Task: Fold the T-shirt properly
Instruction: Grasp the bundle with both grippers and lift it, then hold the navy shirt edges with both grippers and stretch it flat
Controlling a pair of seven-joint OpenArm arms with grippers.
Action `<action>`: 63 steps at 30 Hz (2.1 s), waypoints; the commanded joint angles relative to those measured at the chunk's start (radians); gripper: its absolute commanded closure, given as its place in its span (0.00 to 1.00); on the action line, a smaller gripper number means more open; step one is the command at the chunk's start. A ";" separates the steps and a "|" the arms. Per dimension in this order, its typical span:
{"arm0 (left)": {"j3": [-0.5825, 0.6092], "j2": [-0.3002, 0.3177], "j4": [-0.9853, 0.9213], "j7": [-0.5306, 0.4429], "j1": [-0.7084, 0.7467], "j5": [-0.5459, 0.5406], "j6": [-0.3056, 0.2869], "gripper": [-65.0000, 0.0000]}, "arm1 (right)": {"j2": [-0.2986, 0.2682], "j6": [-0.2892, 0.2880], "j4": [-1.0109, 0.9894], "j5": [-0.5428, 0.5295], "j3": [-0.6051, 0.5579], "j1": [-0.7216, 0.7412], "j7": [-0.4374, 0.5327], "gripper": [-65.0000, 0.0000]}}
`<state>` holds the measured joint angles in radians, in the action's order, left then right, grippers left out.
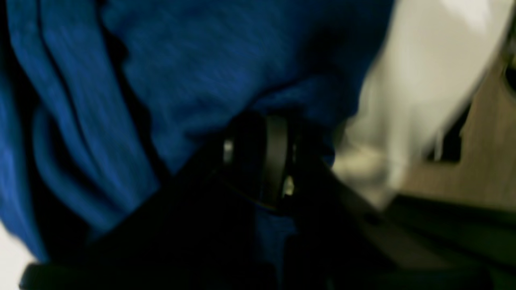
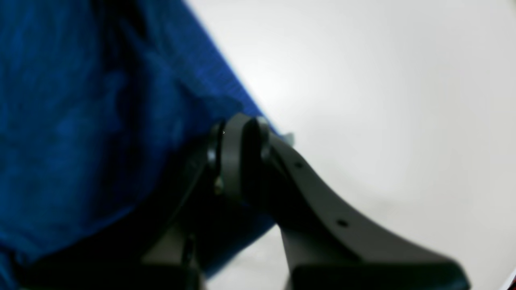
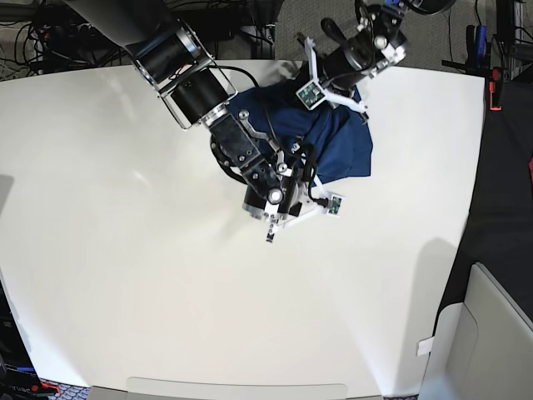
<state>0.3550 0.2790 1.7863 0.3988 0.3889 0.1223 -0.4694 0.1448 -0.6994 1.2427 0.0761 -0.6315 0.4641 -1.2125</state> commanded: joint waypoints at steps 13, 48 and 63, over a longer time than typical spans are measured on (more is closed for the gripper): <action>0.000 0.050 -0.141 0.075 -0.155 0.052 0.007 0.89 | -0.150 0.001 0.289 -0.006 0.011 -0.152 -0.076 0.95; -0.133 0.012 0.143 0.081 -0.103 0.052 0.007 0.89 | -0.281 0.001 0.790 -0.353 0.405 -0.393 -0.076 0.95; -0.144 0.012 0.151 0.081 -0.069 0.052 0.007 0.89 | -0.153 0.001 0.447 -0.318 0.220 -0.166 -0.066 0.95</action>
<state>0.2157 0.2855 1.9186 0.4976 0.3252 0.1768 -0.4709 -0.0116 -0.6994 1.6695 -0.2279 -0.4149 0.2771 -1.2900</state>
